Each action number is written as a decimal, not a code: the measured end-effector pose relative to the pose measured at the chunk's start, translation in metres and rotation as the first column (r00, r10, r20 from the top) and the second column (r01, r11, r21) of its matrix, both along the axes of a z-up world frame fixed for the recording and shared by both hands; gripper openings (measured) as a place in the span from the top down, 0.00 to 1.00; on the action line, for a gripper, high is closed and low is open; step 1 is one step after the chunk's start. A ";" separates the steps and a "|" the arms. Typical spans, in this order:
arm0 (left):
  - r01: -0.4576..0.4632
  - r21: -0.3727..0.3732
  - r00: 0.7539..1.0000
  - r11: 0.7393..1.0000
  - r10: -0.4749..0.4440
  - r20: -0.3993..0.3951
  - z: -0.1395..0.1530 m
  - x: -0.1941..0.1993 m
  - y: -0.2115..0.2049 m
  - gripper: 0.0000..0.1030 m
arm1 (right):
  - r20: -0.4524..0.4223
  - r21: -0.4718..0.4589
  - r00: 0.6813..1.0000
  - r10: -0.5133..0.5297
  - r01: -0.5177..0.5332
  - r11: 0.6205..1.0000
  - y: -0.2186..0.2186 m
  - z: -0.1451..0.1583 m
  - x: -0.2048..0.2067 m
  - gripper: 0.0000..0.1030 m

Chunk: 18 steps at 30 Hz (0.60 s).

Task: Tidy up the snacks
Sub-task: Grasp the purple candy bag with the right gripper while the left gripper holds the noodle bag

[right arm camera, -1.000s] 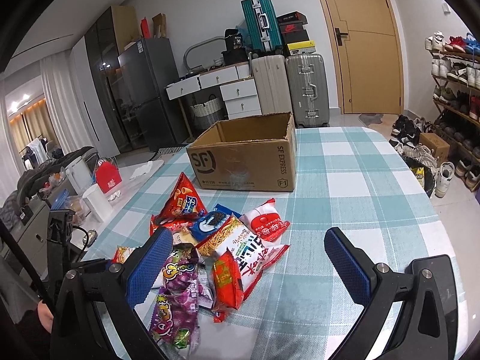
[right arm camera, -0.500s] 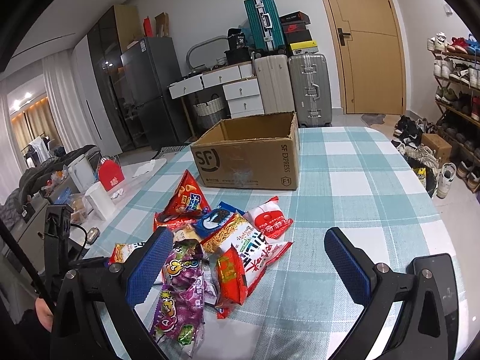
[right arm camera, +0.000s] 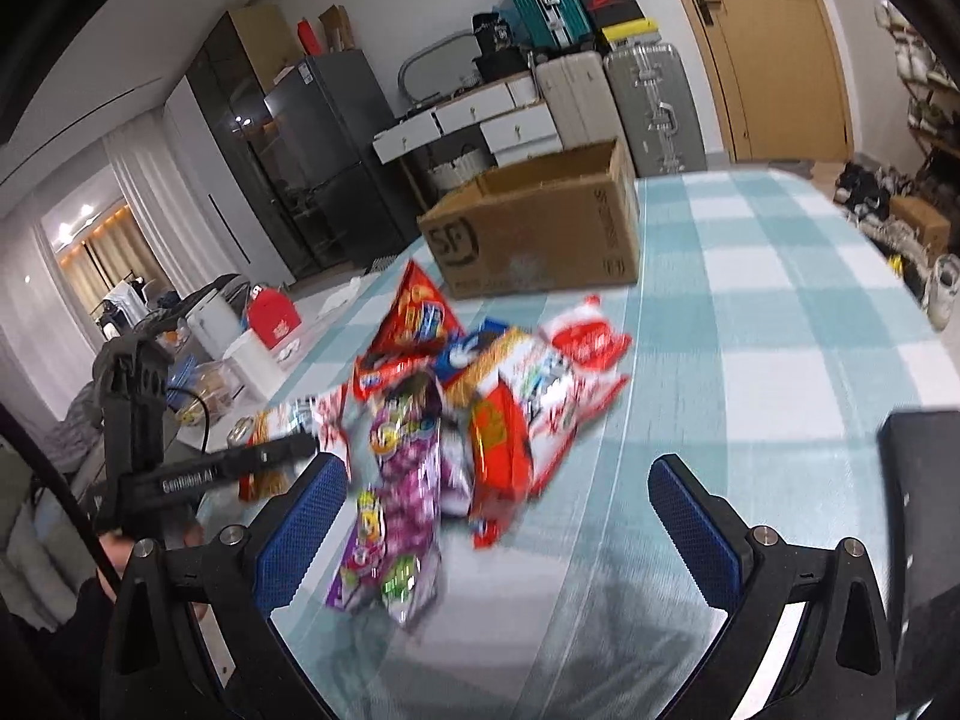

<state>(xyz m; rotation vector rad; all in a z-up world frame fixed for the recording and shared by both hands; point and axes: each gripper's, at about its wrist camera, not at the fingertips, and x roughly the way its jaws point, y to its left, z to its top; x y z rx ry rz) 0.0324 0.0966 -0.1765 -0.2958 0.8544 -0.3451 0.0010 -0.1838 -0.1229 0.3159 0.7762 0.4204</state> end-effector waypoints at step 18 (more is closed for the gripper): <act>0.030 0.040 1.000 0.999 -0.030 0.005 0.000 -0.014 -0.007 0.57 | -0.159 0.147 0.973 0.165 -0.142 0.979 0.043 -0.047 0.005 0.03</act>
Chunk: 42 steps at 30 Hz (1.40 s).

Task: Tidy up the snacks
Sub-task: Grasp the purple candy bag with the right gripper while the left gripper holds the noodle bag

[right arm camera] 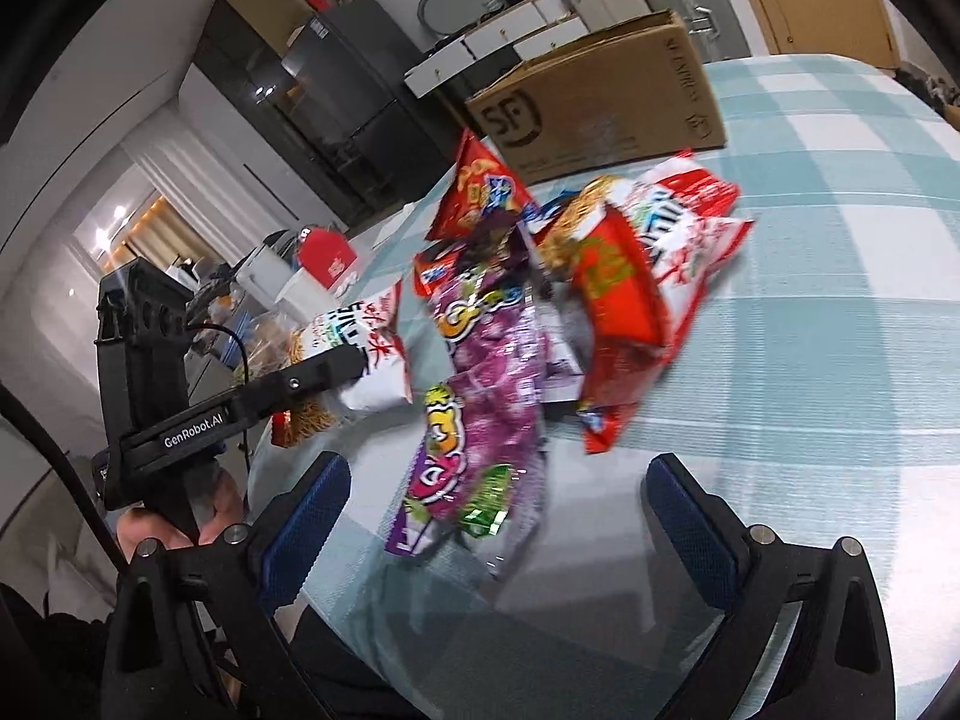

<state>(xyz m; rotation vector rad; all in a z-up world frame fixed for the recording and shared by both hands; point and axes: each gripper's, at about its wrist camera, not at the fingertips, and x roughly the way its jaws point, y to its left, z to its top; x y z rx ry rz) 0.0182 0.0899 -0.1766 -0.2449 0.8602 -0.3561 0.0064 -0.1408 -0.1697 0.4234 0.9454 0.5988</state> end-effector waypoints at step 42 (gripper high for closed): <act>-0.011 0.016 1.000 1.000 0.011 -0.017 0.000 -0.004 0.003 0.57 | 0.053 0.005 0.996 0.074 -0.075 0.997 0.019 0.007 -0.012 0.64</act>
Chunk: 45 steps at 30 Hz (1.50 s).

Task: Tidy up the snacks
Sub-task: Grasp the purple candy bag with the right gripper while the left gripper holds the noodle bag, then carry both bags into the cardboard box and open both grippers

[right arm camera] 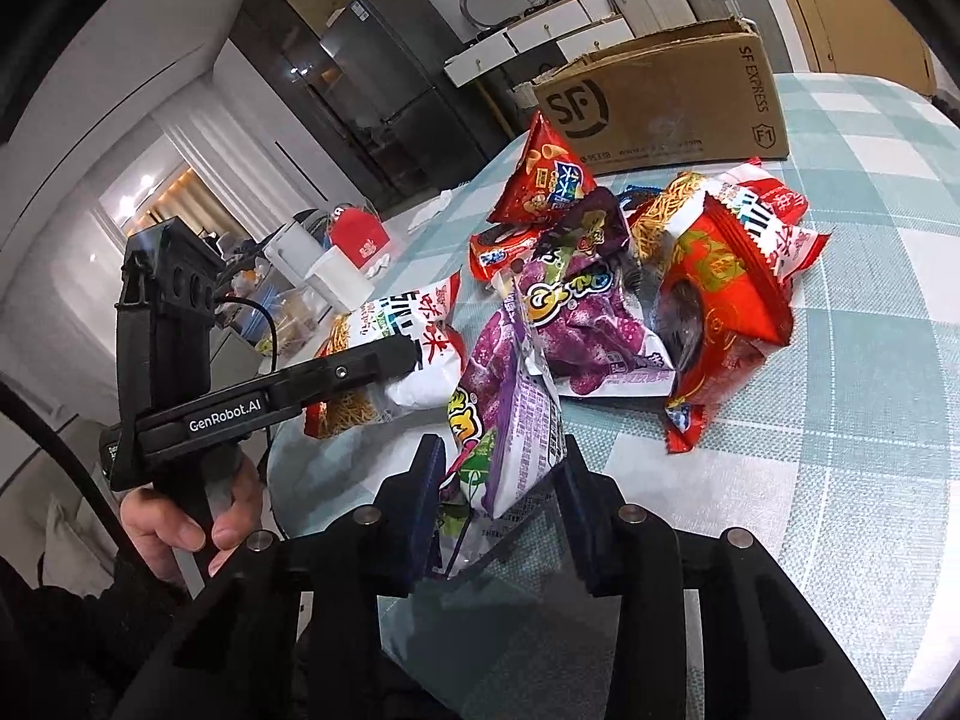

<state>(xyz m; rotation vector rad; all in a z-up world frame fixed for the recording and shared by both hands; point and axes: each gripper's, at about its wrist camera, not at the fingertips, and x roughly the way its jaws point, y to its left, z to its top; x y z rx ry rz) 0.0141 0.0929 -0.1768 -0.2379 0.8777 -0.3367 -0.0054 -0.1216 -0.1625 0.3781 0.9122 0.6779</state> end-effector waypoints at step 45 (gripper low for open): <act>0.001 -0.048 0.993 0.999 0.004 0.116 0.079 -0.001 -0.002 0.57 | 0.245 0.105 0.965 -0.091 0.067 0.992 -0.049 0.094 -0.001 0.77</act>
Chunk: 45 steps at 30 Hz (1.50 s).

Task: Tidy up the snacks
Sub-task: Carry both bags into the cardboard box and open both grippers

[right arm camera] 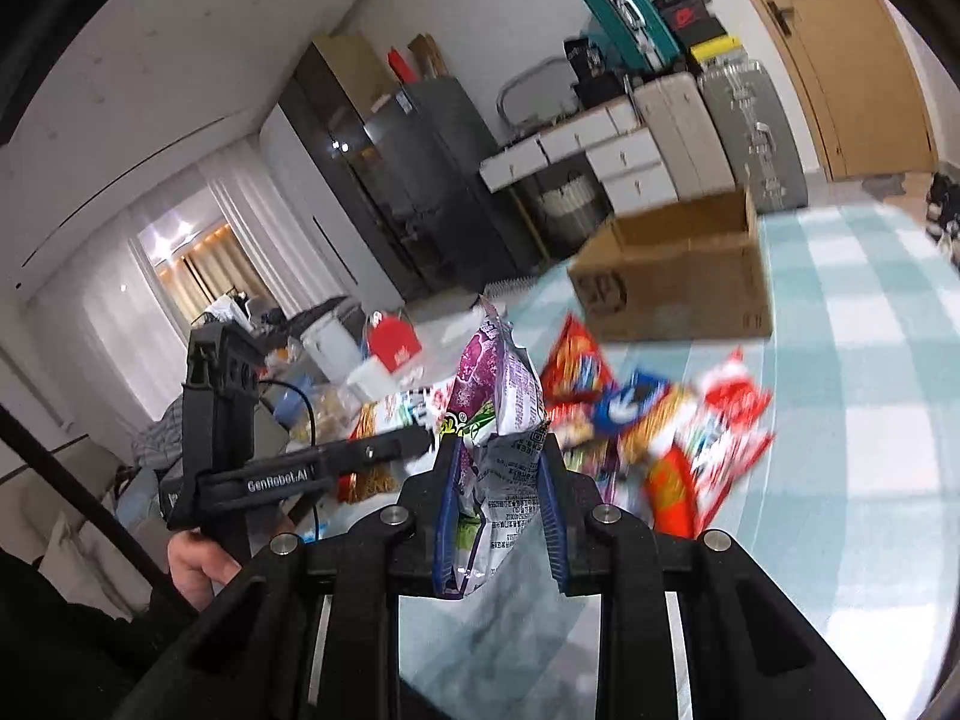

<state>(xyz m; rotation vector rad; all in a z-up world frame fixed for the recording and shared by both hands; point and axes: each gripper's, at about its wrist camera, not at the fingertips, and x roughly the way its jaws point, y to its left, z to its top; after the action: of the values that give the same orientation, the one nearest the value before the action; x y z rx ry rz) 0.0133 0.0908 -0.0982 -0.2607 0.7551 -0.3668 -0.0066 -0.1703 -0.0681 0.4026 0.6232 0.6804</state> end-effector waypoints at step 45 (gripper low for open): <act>0.098 0.114 0.989 0.989 -0.084 -0.125 0.058 0.318 -0.095 0.63 | -0.008 -0.163 0.990 -0.142 0.138 0.977 -0.011 0.042 0.303 0.77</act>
<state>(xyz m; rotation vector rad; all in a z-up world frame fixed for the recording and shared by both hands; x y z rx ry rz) 0.3313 -0.0039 -0.0404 -0.1359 0.9060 -0.3934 0.2960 -0.1816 -0.0260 0.2990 0.6573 0.4878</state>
